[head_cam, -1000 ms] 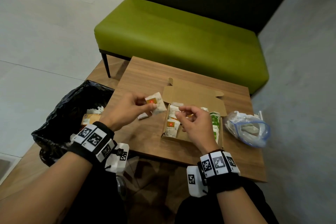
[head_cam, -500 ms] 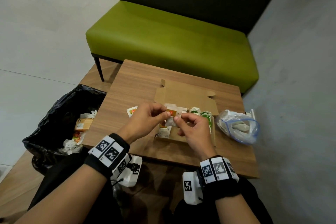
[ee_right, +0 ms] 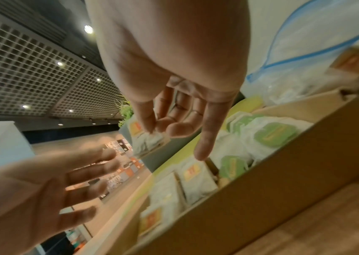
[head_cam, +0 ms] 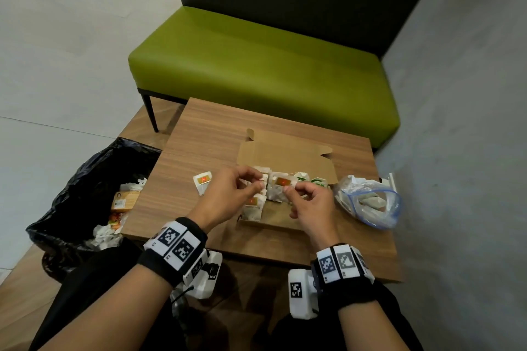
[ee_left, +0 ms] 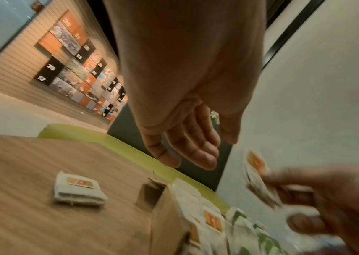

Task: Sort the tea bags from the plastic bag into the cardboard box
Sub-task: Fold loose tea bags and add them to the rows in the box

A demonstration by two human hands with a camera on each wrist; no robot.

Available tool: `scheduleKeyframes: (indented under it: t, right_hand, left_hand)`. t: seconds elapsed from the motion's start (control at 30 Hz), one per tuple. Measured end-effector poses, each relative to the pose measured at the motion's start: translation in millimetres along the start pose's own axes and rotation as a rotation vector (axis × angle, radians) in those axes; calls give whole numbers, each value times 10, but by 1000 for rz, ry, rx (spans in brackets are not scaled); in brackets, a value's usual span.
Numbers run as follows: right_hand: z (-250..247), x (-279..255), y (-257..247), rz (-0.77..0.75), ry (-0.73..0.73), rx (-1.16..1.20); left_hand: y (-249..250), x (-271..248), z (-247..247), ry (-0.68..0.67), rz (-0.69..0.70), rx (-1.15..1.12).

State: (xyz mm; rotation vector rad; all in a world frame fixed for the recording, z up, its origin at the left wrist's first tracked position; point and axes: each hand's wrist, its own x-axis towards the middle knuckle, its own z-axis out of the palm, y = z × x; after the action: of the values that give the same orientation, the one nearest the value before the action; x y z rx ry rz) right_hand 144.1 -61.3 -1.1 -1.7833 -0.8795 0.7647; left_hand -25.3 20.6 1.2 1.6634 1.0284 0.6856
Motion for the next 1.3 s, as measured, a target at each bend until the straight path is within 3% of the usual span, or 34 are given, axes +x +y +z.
scheduleKeyframes:
  t: [0.07,0.23,0.5,0.77,0.97,1.13,1.2,1.3]
  right_hand:
    - [-50,121,108,66,52,-69]
    - [73,277,304,186,-50,-261]
    - [263,382,337,258,7,-387]
    - [318,371,326,258,106,-337]
    - [179,324,343,219,122,-259]
    - [20,166,202,97,159,-191]
    - [-4,88,89,50,95,-155]
    - [30,-41,-63,11,-155,-81]
  left_hand:
    - [-97,59,-131,103,-67,10]
    - [-492,207,-408,333,-242,172]
    - [-812,176,-464,317,-443,459]
    - [-799,234,-438,317,-437,471]
    - [-806,289,-412,229,-438,643]
    - [-772,220,-474,224,-449,404]
    - [-661,174,-469,241,-368,296]
    - [-351,89,-376,162,-202,168]
